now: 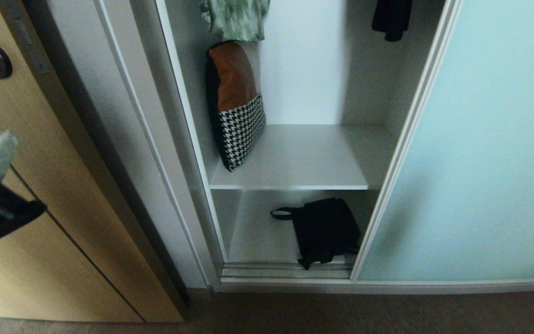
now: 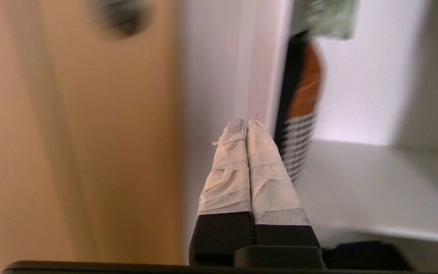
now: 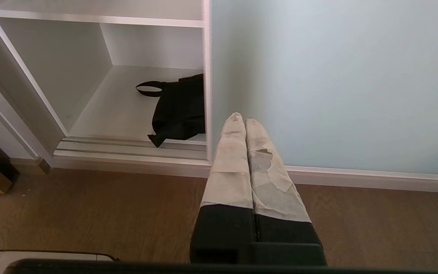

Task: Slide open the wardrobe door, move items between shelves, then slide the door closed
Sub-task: Open the door

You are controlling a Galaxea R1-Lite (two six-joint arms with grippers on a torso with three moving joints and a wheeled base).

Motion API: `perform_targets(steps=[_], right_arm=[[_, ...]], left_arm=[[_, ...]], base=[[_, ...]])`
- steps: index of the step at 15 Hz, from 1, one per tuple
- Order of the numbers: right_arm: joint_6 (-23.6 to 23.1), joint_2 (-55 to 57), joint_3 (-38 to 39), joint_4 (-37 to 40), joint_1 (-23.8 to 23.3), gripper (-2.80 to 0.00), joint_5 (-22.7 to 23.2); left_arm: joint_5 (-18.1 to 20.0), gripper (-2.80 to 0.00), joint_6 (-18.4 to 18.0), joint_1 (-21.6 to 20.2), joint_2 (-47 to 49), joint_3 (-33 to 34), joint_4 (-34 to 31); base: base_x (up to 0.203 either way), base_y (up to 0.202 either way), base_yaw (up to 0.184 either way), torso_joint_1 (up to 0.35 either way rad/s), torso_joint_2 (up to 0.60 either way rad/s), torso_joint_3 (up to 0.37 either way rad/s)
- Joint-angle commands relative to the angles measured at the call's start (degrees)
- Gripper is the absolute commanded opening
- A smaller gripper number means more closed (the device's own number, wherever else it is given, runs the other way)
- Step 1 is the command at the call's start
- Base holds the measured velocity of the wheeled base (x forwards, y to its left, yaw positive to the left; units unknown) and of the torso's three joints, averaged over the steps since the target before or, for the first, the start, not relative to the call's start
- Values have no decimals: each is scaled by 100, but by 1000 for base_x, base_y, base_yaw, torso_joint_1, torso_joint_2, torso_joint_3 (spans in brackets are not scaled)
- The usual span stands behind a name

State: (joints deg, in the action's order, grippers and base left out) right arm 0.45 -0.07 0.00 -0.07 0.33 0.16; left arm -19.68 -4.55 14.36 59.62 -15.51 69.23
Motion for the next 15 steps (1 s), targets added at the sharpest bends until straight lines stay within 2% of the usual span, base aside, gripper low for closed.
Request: perform_targets(steps=[1,3,4,8,10,11,12,14,15], right_arm=[[-1,-10,9,-1,2,-280,2],[-1,-10,9,-1,2,-280,2],[-1,-10,9,-1,2,-280,2],[-1,-10,9,-1,2,-280,2],[-1,-17,9,-1,2,-280,2],[-1,-10,9,-1,2,-280,2],[-1,-11,9,-1,2,-280,2],[-1,-10,9,-1,2,-280,2],[-1,-19,9,-1,2,-280,2]], left_arm=[[-25,-280,48,-500,-1637,1069,-27],[-45,-280,130,-830,-2447,1414,-321],[-41,-280,196,-967,-2867,1462,-686],[207,-280,572,-1342,-4189,1545,-2741],[267,-280,612,-1370,-4222,1551,-2823],[538,-280,603,-1385,-4377,1551,-3213],[848,-280,595,-1399,-4695,1551,-3902],[1654,-280,490,-1427,-5582,1518,-5884],[2014,-280,409,-1440,-5816,1471,-6616]], base=[[0,0,0,0,0,0],[0,0,0,0,0,0],[0,0,0,0,0,0],[0,0,0,0,0,0],[0,0,0,0,0,0],[0,0,0,0,0,0],[0,0,0,0,0,0],[0,0,0,0,0,0],[0,0,0,0,0,0]])
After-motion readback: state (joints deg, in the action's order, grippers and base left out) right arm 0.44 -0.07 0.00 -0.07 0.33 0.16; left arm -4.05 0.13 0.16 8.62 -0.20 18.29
